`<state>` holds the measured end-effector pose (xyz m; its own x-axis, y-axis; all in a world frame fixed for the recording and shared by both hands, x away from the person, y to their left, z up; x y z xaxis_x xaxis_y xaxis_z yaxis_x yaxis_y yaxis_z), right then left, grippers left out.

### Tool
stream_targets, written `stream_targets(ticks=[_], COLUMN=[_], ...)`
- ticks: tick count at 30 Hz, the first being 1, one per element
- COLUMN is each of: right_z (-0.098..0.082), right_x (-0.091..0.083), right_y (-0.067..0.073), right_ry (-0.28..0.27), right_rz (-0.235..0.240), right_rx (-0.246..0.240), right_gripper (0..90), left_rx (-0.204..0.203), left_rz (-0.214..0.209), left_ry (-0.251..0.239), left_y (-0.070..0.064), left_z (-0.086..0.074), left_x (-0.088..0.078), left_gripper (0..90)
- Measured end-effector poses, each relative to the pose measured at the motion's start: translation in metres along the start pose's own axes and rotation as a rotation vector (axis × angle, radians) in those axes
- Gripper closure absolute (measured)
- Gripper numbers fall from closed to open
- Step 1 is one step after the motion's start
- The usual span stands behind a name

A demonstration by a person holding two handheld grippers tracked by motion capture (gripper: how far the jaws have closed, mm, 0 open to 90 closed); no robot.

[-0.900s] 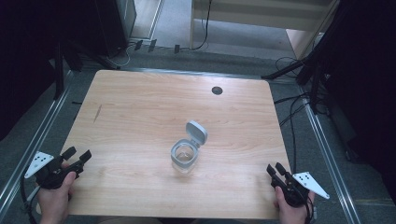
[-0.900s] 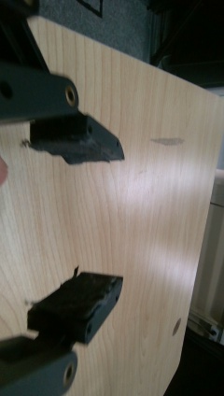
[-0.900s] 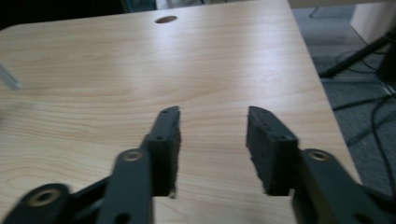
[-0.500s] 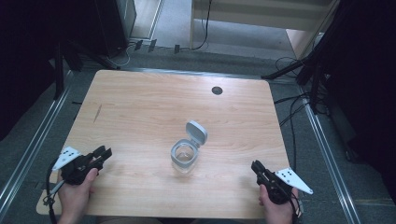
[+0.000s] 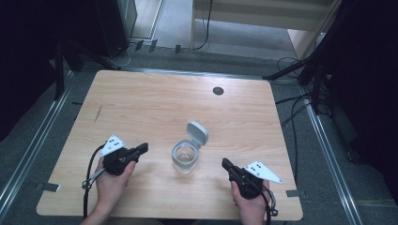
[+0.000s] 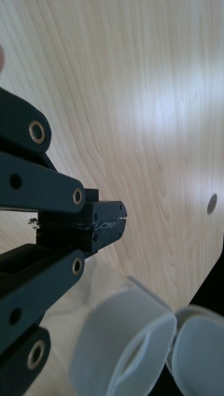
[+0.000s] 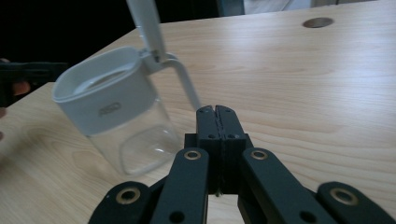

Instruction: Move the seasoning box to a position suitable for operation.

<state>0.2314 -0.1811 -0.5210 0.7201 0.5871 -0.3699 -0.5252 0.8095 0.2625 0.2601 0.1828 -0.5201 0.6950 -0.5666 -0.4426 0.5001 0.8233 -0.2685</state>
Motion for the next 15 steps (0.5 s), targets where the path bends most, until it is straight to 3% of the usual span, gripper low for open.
stream_targets(ticks=[7, 15], right_z=[0.005, 0.003], right_x=[0.029, 0.047], right_y=[0.030, 0.046], right_ry=[0.020, 0.044], right_rz=[0.059, 0.060], right_rx=[-0.003, -0.015], right_gripper=[90.0, 90.0], left_rx=[0.056, 0.089], left_rz=[-0.069, -0.108], left_ry=[0.036, 0.050], left_y=[-0.034, -0.046], left_z=[0.010, 0.008], left_x=[0.026, 0.028], left_gripper=[90.0, 90.0])
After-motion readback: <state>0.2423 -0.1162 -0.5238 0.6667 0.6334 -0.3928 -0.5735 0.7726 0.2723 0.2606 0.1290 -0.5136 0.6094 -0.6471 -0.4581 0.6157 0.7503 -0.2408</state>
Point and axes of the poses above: each handheld gripper's, and its own axes: x roughly forward along the jaws, z roughly out of its top, y roughly to its left, the point moved 2 cm from there along x, roughly forward along the jaws, and after that the axes turned 2 degrees about y, right-handed, at the moved point
